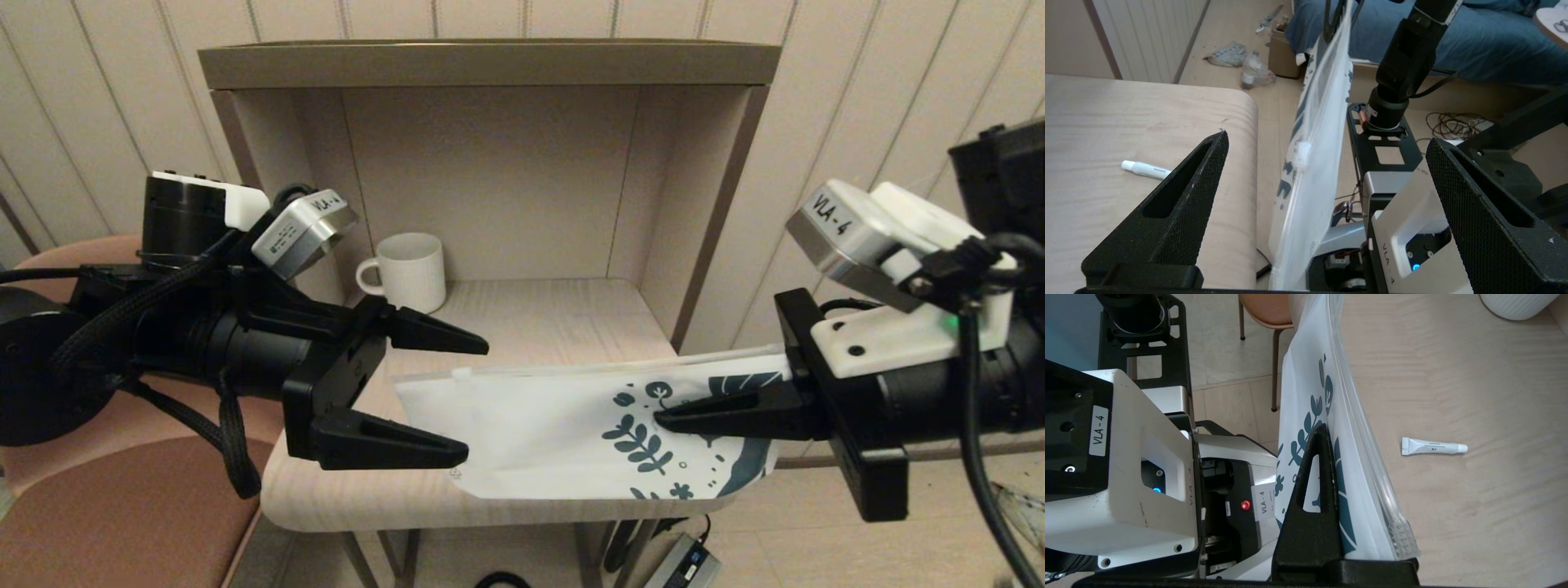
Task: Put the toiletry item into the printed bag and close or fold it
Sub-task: Open the storage bag
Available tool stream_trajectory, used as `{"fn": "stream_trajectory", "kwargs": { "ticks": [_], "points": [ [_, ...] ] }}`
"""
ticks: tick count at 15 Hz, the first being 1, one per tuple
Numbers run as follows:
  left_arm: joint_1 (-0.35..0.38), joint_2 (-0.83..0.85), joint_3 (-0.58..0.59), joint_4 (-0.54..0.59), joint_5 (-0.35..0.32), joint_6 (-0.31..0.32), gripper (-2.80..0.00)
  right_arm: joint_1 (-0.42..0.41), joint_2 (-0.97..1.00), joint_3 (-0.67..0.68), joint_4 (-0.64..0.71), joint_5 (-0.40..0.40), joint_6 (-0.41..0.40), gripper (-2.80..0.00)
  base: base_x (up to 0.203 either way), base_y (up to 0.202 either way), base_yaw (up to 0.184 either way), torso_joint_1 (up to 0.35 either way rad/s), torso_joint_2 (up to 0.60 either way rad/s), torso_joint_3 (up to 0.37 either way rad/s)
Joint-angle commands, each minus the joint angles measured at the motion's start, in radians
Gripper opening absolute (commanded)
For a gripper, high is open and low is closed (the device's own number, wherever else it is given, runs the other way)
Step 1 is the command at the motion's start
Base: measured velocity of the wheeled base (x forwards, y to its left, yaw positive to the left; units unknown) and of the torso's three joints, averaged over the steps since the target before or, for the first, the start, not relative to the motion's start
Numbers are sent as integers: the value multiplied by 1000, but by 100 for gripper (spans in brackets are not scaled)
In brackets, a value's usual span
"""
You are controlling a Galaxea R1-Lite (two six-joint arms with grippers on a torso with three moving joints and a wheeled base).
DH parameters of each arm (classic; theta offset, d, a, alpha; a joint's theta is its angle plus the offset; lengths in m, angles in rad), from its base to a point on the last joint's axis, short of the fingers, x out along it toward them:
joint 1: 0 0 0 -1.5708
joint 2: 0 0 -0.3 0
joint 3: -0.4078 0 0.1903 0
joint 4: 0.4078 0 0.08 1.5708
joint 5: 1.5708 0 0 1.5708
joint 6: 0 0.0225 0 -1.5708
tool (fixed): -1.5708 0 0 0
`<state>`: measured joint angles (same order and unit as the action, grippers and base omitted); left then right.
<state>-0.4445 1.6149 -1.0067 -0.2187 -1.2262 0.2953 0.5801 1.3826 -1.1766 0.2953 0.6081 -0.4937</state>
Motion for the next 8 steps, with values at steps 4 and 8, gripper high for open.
{"fn": "stream_trajectory", "kwargs": {
  "ticks": [4, 8],
  "points": [
    [1, -11, 0, -1, -4, -2, 0, 4, 4, -17, 2, 6, -2, -280, 0, 0, 0, 0, 0, 0],
    [1, -13, 2, -1, -4, 1, -280, 18, 4, -17, 2, 5, -2, -280, 0, 0, 0, 0, 0, 0]
  ]
}}
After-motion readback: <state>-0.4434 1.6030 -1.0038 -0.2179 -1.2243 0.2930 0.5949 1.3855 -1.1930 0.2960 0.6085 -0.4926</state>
